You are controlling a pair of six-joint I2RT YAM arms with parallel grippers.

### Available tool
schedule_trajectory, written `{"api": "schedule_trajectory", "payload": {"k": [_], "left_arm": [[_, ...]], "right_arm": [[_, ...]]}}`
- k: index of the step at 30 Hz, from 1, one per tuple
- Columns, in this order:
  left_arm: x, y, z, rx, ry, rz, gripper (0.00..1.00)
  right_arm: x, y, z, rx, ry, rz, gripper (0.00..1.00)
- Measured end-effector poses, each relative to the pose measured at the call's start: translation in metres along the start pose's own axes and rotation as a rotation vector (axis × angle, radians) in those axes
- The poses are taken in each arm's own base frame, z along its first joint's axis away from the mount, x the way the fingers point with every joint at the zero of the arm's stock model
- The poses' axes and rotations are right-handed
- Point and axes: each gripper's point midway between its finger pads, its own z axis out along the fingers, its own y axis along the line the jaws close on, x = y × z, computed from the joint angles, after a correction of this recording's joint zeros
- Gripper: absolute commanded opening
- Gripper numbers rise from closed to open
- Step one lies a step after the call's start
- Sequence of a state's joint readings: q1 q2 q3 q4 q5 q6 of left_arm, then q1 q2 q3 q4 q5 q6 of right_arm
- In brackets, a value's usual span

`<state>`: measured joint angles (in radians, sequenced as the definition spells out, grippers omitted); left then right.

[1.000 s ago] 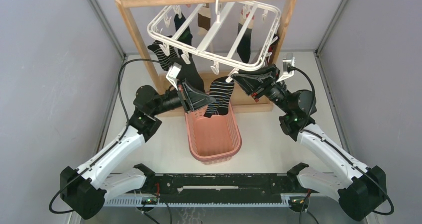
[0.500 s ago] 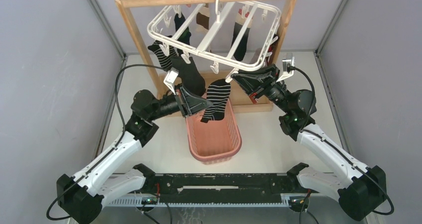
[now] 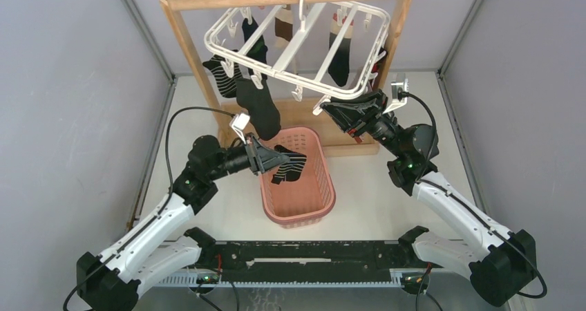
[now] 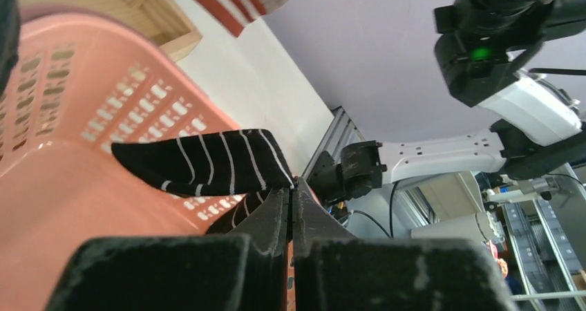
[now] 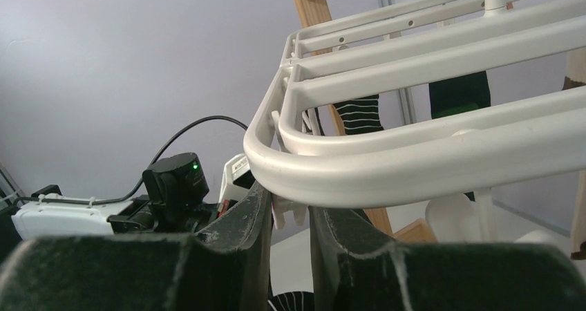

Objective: Remove the socks clipped to the hanger
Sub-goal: Place the sock in the bin.

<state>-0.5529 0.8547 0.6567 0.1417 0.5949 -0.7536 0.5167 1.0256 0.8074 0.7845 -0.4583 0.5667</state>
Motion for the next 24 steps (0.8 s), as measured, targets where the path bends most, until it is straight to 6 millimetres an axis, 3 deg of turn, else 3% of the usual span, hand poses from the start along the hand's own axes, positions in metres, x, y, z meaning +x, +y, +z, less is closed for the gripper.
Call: {"api": "schedule_trajectory", "payload": {"k": [4,8,16,24], "left_arm": [[0.010,0.020,-0.003,-0.089,0.012,-0.035,0.00],[0.020,0.041,-0.005,-0.186,0.031,-0.060,0.00],[0.030,0.060,-0.005,-0.255,0.061,-0.075,0.00],[0.036,0.069,-0.003,-0.280,0.088,-0.087,0.00]], "right_arm": [[0.002,-0.001,0.000,0.003,0.005,0.003,0.31],[0.004,-0.004,0.000,0.010,0.013,0.009,0.41],[0.012,-0.009,-0.001,0.036,0.042,0.031,0.59],[0.019,-0.014,-0.002,0.059,0.067,0.043,0.66]]}}
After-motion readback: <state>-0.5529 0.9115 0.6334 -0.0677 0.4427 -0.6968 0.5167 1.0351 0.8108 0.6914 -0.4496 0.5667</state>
